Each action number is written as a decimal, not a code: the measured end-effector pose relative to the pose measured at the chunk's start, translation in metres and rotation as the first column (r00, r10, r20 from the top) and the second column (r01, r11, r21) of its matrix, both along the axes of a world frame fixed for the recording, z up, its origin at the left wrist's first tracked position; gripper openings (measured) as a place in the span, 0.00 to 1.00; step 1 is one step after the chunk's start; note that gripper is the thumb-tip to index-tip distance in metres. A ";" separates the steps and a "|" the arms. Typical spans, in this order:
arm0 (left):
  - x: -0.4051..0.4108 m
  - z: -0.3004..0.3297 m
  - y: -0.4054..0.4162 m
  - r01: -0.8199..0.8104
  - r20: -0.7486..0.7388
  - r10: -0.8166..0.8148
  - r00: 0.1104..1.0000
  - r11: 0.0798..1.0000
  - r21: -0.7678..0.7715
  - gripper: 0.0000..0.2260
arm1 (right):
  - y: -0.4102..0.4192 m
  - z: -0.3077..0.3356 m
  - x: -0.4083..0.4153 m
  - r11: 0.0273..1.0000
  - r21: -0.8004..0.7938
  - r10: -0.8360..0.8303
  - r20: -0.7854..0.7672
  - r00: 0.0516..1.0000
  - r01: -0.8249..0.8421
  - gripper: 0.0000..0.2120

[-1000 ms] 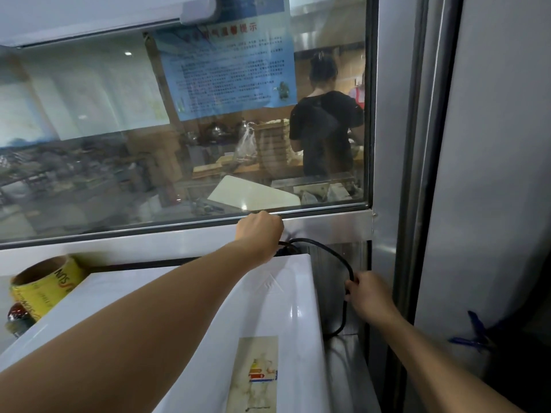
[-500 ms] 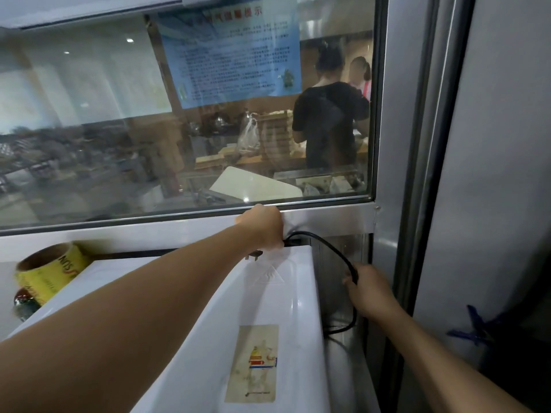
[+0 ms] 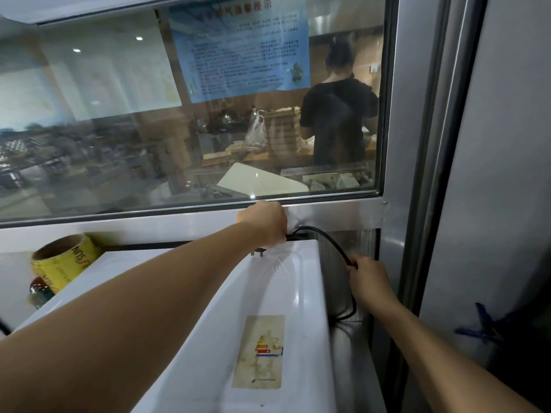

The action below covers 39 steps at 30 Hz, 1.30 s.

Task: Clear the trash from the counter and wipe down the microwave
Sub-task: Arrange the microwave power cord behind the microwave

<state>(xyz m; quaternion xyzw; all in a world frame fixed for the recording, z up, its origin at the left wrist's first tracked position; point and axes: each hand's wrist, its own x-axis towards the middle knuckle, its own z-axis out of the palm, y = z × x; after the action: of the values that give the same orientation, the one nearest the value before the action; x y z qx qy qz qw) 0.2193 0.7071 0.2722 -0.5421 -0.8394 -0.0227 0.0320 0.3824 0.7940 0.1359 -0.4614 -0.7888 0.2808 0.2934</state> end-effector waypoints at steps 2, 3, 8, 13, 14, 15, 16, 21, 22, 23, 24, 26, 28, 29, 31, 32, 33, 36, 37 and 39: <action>0.000 -0.001 0.000 0.000 0.000 0.000 1.000 1.000 0.025 0.08 | -0.002 -0.003 0.003 1.000 -0.005 0.006 0.028 1.000 -0.005 0.10; 0.001 -0.001 -0.001 -0.001 0.005 0.000 1.000 0.999 0.033 0.08 | -0.002 -0.003 0.004 1.000 -0.002 0.008 0.030 1.000 -0.008 0.11; 0.005 0.000 -0.003 0.003 0.014 -0.004 1.000 0.998 0.059 0.07 | -0.003 0.001 0.010 1.000 -0.009 0.012 0.011 1.000 -0.012 0.13; 0.008 0.002 -0.005 -0.002 0.047 -0.002 0.999 0.996 0.086 0.06 | -0.008 0.006 0.018 1.000 -0.003 0.031 0.034 0.999 -0.031 0.14; 0.008 0.003 -0.006 0.000 0.053 -0.005 0.999 0.995 0.096 0.06 | -0.009 0.006 0.019 1.000 0.003 0.027 0.038 0.999 -0.027 0.13; 0.008 0.003 -0.007 -0.001 0.058 -0.005 0.998 0.994 0.106 0.06 | -0.011 0.007 0.020 1.000 0.009 0.022 0.041 0.999 -0.022 0.13; 0.009 0.003 -0.007 -0.003 0.061 -0.004 0.998 0.994 0.113 0.06 | -0.012 0.008 0.021 1.000 0.012 0.017 0.042 0.999 -0.018 0.12; 0.011 0.004 -0.011 -0.010 0.070 0.002 0.998 0.993 0.114 0.06 | -0.016 0.010 0.023 1.000 0.016 0.019 0.048 0.999 -0.019 0.17; 0.011 0.004 -0.011 -0.011 0.068 0.004 0.998 0.994 0.113 0.06 | -0.016 0.009 0.023 1.000 0.011 0.021 0.050 0.999 -0.022 0.18; 0.011 0.005 -0.012 -0.013 0.067 0.006 0.998 0.994 0.112 0.07 | -0.016 0.009 0.023 1.000 0.007 0.019 0.055 0.998 -0.020 0.21; 0.012 0.005 -0.012 -0.015 0.066 0.008 0.998 0.994 0.111 0.08 | -0.017 0.009 0.024 1.000 0.005 0.012 0.065 0.998 -0.012 0.23; 0.012 0.006 -0.013 -0.019 0.062 0.012 0.998 0.994 0.105 0.09 | -0.017 0.009 0.024 1.000 0.005 -0.007 0.075 0.997 0.007 0.27; 0.012 0.005 -0.013 -0.022 0.056 0.017 0.998 0.995 0.096 0.09 | -0.018 0.008 0.025 1.000 0.005 -0.010 0.053 0.999 0.010 0.27; 0.012 0.004 -0.013 -0.022 0.048 0.018 0.999 0.996 0.089 0.08 | -0.018 0.008 0.024 1.000 0.005 -0.010 0.034 0.999 0.009 0.25; 0.014 0.003 -0.013 -0.019 0.026 0.017 1.000 0.997 0.074 0.06 | -0.019 0.008 0.023 1.000 0.007 -0.012 -0.001 1.000 0.012 0.19; 0.014 0.002 -0.013 -0.017 0.015 0.016 1.000 0.997 0.073 0.06 | -0.019 0.007 0.022 1.000 0.009 -0.017 -0.007 1.000 0.017 0.17; 0.014 0.001 -0.012 -0.015 0.007 0.015 1.000 0.997 0.078 0.06 | -0.019 0.006 0.020 1.000 0.010 -0.023 -0.005 1.000 0.023 0.16; 0.012 -0.003 -0.008 -0.011 -0.007 0.011 1.000 0.995 0.102 0.06 | -0.017 0.006 0.015 1.000 -0.006 -0.022 0.014 1.000 0.022 0.16; 0.012 -0.005 -0.007 -0.012 -0.009 0.013 1.000 0.994 0.111 0.06 | -0.016 0.006 0.013 1.000 -0.019 -0.016 0.021 1.000 0.016 0.17; 0.012 -0.006 -0.004 -0.012 -0.014 0.014 1.000 0.992 0.129 0.07 | -0.014 0.008 0.008 0.999 -0.040 -0.001 0.040 0.999 0.003 0.19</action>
<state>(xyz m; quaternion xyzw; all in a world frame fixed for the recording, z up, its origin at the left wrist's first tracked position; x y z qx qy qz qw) 0.2313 0.7034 0.2657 -0.5334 -0.8395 -0.0727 0.0734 0.3901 0.7795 0.1435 -0.4735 -0.7883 0.2868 0.2684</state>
